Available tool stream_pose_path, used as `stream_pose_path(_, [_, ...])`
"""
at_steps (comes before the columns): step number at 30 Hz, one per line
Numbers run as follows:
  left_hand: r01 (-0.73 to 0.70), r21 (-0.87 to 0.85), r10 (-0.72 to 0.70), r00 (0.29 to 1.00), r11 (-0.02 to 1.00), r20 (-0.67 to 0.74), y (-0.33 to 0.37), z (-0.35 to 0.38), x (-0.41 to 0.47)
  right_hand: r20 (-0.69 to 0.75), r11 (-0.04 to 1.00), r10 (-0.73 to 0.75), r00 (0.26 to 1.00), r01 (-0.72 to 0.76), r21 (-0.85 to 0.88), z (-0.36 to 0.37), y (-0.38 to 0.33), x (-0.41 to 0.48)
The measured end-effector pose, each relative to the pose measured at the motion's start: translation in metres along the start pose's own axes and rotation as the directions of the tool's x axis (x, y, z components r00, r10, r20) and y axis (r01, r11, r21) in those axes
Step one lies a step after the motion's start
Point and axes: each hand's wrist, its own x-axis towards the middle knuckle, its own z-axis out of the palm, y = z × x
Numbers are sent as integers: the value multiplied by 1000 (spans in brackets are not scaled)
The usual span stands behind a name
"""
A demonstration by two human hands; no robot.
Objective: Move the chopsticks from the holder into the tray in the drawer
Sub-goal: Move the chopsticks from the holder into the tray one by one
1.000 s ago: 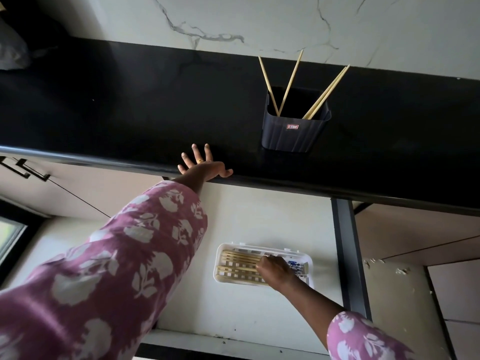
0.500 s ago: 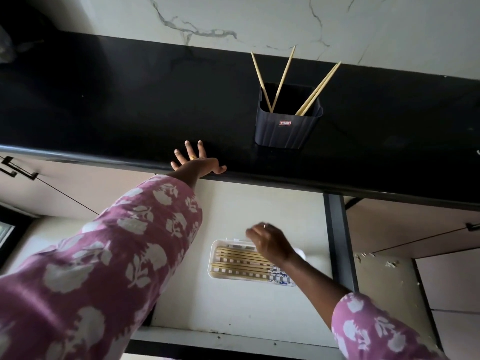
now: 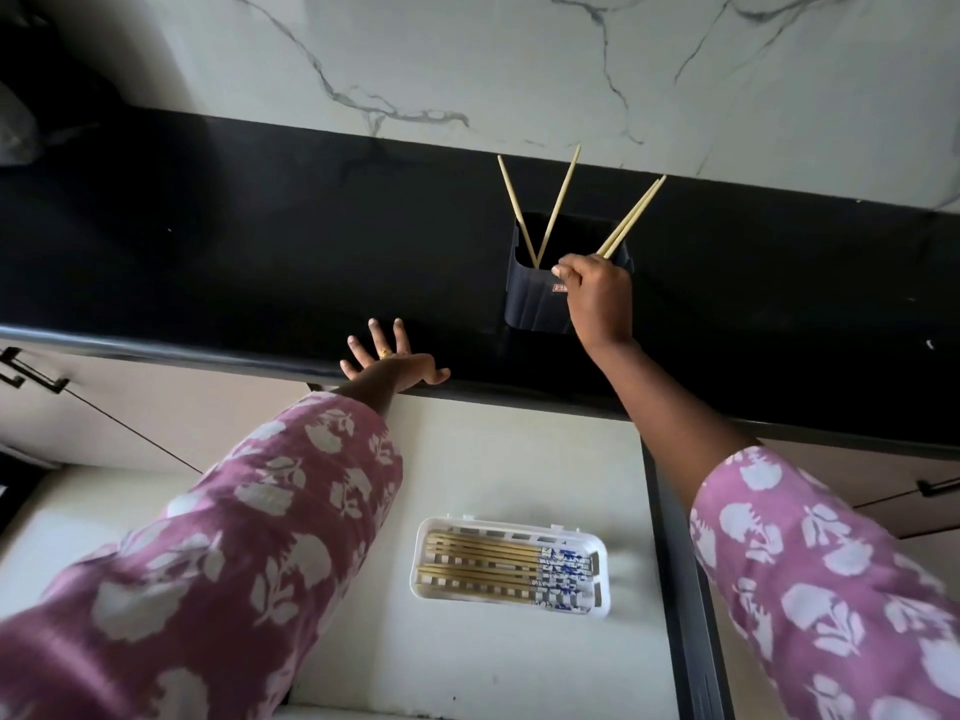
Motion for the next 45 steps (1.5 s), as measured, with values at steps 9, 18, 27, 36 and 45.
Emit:
stream_pose_path(9, [21,7,-22,1000,1000,3,-1,4,11,271,950,286,919,-236,-203,28,-18,86])
stream_pose_path(18, [20,-9,-20,999,1000,26,1,1,9,452,893,449,771,-390,-223,38,-13,113])
stream_pose_path(27, [38,-13,-38,999,999,17,3,2,9,350,887,461,815,-418,-195,48,-21,118])
stream_pose_path(36, [45,9,-45,999,999,12,2,4,15,273,810,587,762,-557,-184,67,-18,115])
stream_pose_path(45, [62,13,-62,998,998,0,3,6,16,154,839,531,833,-542,39,52,-12,114])
